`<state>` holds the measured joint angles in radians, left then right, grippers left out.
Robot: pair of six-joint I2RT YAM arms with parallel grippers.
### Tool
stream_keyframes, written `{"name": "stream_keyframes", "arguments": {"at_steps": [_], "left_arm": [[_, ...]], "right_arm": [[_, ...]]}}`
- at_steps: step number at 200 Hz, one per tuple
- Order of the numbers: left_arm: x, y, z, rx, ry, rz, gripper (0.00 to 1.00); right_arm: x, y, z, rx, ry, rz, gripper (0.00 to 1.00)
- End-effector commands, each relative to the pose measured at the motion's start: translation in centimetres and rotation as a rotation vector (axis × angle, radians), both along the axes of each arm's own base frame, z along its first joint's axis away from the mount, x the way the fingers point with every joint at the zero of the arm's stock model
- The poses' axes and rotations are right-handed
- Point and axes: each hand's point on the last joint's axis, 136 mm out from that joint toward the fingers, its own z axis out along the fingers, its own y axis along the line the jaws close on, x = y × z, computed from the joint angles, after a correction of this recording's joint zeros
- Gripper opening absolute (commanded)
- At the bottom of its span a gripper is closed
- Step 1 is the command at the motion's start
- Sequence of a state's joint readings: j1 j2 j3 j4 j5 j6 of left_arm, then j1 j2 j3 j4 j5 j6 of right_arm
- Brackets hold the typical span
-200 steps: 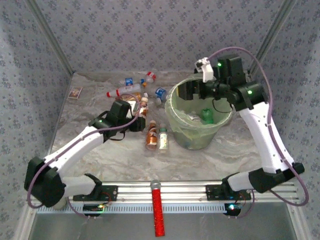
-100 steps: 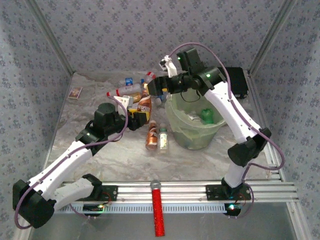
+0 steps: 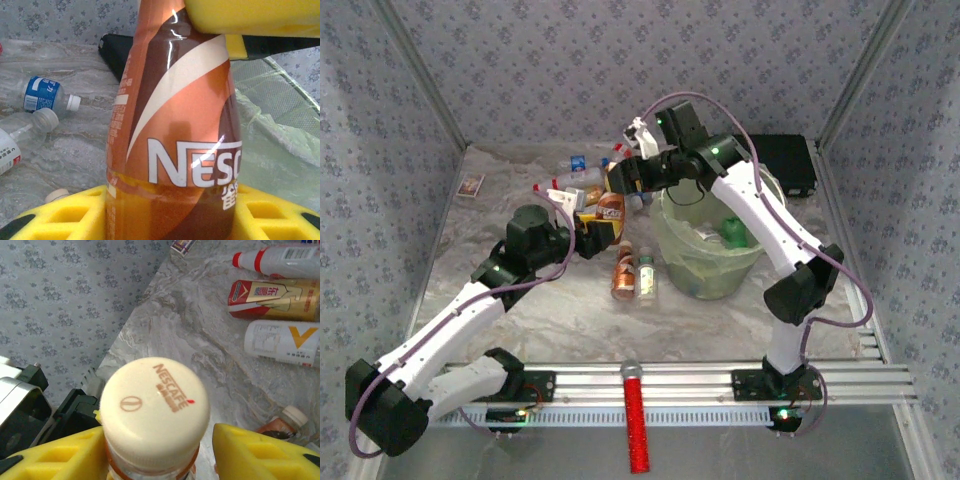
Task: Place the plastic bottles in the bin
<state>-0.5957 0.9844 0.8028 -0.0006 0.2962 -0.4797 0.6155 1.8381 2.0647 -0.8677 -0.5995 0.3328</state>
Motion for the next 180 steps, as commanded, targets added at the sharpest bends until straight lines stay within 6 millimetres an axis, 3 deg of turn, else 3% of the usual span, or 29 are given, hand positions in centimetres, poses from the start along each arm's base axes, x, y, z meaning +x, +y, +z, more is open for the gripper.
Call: {"name": "stream_keyframes", "arguments": {"at_steps": [1, 52, 75, 89, 97, 109, 123, 135, 143, 180], "left_arm": [[-0.4, -0.5, 2.0, -0.046, -0.048, -0.031, 0.39], [-0.4, -0.6, 2.0, -0.049, -0.050, -0.030, 0.39], [-0.3, -0.5, 2.1, -0.046, -0.048, -0.019, 0.39], [-0.3, -0.4, 2.0, -0.046, -0.045, -0.015, 0.40], [-0.3, -0.4, 2.0, -0.047, -0.044, -0.012, 0.44], [-0.2, -0.3, 1.9, -0.046, -0.040, -0.005, 0.58], [-0.2, -0.2, 1.8, -0.042, -0.037, -0.002, 0.85], [-0.3, -0.1, 1.7, -0.035, -0.032, 0.003, 0.96], [-0.3, 0.1, 1.4, -0.028, -0.025, 0.009, 1.00], [-0.7, 1.0, -1.0, 0.023, 0.028, 0.039, 1.00]], "right_arm": [[0.3, 0.0, 0.4, 0.012, -0.037, -0.014, 0.49], [0.6, 0.2, 1.1, 0.042, -0.054, -0.014, 0.51], [0.5, 0.1, 1.3, 0.042, -0.065, -0.016, 0.36], [0.4, -0.2, 1.7, 0.043, -0.077, -0.020, 0.33], [0.4, -0.3, 1.9, 0.046, -0.083, -0.022, 0.32], [0.5, -0.6, 2.5, 0.051, -0.097, -0.026, 0.31], [0.6, -1.1, 3.3, 0.056, -0.118, -0.034, 0.30], [0.8, -1.6, 4.1, 0.059, -0.143, -0.043, 0.29], [0.9, -2.1, 4.8, 0.060, -0.160, -0.054, 0.29], [0.6, -5.9, 9.0, 0.066, -0.258, -0.152, 0.28]]}}
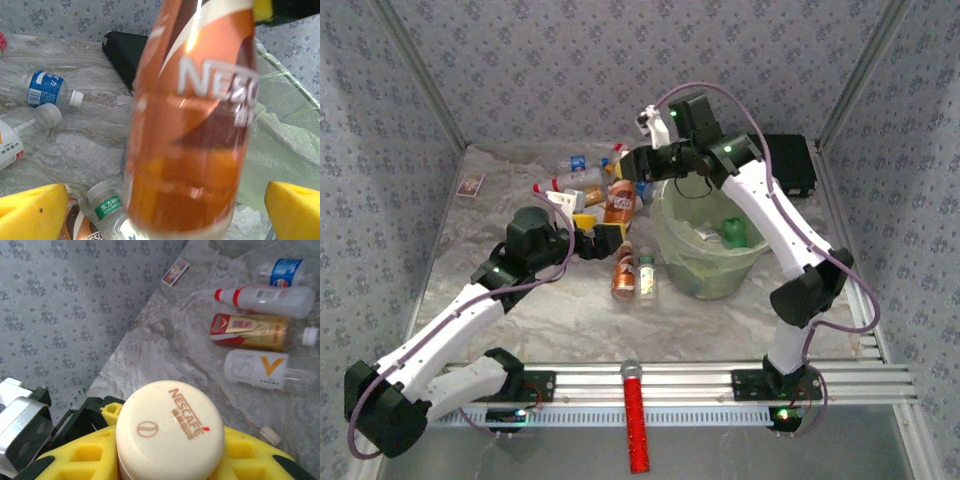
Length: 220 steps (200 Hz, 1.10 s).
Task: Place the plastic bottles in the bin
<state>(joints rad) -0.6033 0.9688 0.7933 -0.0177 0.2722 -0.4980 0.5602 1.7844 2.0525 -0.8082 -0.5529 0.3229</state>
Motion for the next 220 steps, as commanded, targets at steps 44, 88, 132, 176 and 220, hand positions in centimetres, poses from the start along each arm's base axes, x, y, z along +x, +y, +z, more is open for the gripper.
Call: {"name": "stream_keyframes", "arguments": {"at_steps": [44, 88, 132, 176, 220], "left_arm": [[0.0, 1.6, -5.7, 0.118, 0.155, 0.091, 0.97], [-1.1, 1.5, -12.0, 0.299, 0.312, 0.109, 0.94], [-3.0, 0.1, -16.3, 0.354, 0.414, 0.064, 0.91], [-4.1, -0.7, -19.0, 0.417, 0.473, 0.049, 0.88], [-4.4, -1.2, -20.3, 0.448, 0.494, 0.046, 0.87]], "right_arm": [[-3.0, -11.6, 9.2, -0.039, -0.224, -0.293, 0.27], [-2.4, -20.0, 4.9, -0.259, -0.170, -0.504, 0.27], [-1.1, -21.2, 0.5, -0.328, -0.072, -0.520, 0.26], [1.1, -19.3, -4.4, -0.261, 0.044, -0.488, 0.25], [2.5, -18.1, -8.4, -0.210, 0.092, -0.508, 0.25]]}}
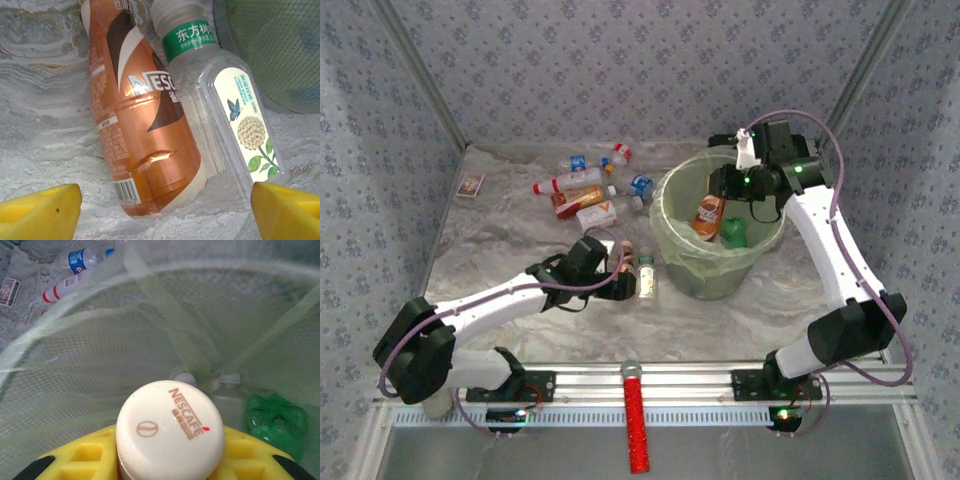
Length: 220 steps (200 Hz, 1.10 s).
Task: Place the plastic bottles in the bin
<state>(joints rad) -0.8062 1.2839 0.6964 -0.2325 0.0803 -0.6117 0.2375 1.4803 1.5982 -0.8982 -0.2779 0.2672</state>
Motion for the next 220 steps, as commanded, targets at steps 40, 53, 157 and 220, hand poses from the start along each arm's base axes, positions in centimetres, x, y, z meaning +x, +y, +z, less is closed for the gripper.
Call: {"name": "stream_keyframes", "arguments": {"at_steps": [40, 53, 157, 220], "left_arm": [[0.1, 0.5, -2.0, 0.081, 0.025, 0.022, 0.82], [0.2, 0.7, -2.2, 0.096, 0.024, 0.028, 0.81], [1.5, 0.1, -3.1, 0.137, 0.010, 0.038, 0.76], [1.9, -0.3, -3.9, 0.151, 0.022, 0.035, 0.73]], "right_arm": [[2.2, 1.5, -3.7, 0.078, -0.023, -0.064, 0.25], [2.3, 1.5, -4.7, 0.072, -0.004, -0.072, 0.25], [1.2, 1.7, -5.6, 0.019, 0.006, -0.076, 0.49], [-1.3, -0.8, 1.0, -0.050, -0.090, -0.105, 0.65]]}}
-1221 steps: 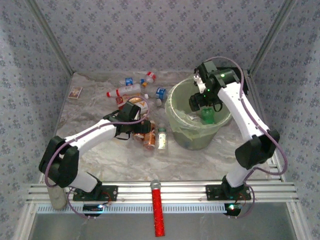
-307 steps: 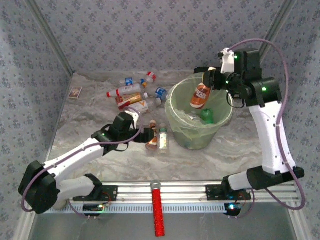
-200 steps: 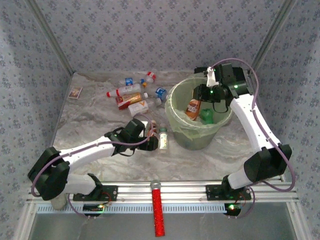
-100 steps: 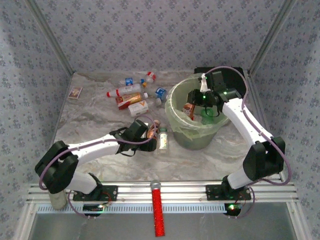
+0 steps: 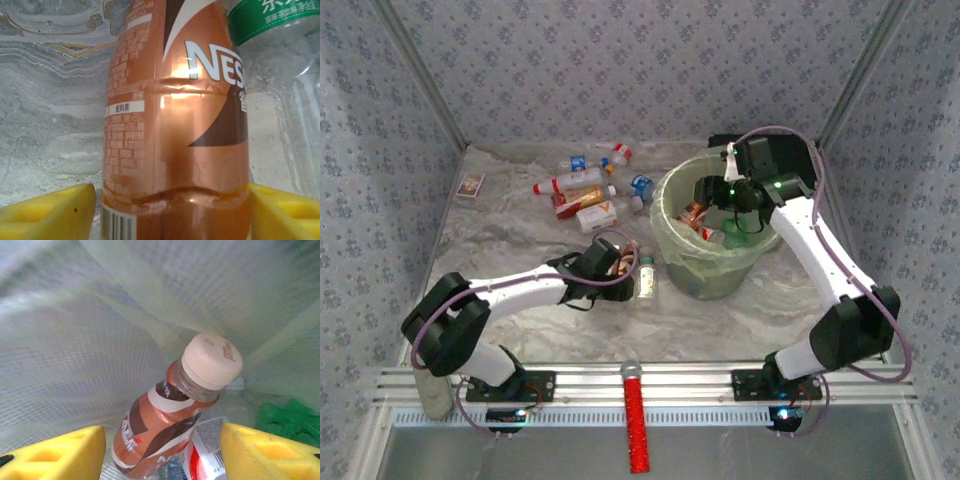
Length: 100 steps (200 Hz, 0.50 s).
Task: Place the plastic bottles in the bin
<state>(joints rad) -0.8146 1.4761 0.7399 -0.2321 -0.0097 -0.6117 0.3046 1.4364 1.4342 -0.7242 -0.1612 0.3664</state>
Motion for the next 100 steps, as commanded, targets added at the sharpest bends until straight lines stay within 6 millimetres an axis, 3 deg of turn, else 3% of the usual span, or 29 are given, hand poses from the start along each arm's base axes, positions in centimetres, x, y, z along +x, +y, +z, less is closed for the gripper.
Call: {"name": "stream_keyframes", "arguments": {"at_steps": [1, 55, 100], "left_arm": [[0.7, -0.8, 0.6, -0.007, -0.027, -0.009, 0.73], [0.9, -0.7, 0.1, 0.002, -0.030, 0.002, 0.63], [1.0, -0.6, 0.0, 0.010, -0.034, 0.011, 0.53]], "right_arm": [[-1.9, -1.7, 3.6, -0.039, -0.054, -0.023, 0.65], [-4.5, -2.6, 8.5, 0.008, -0.168, -0.015, 0.67], [-5.9, -0.9, 10.1, 0.097, -0.187, 0.074, 0.67]]}}
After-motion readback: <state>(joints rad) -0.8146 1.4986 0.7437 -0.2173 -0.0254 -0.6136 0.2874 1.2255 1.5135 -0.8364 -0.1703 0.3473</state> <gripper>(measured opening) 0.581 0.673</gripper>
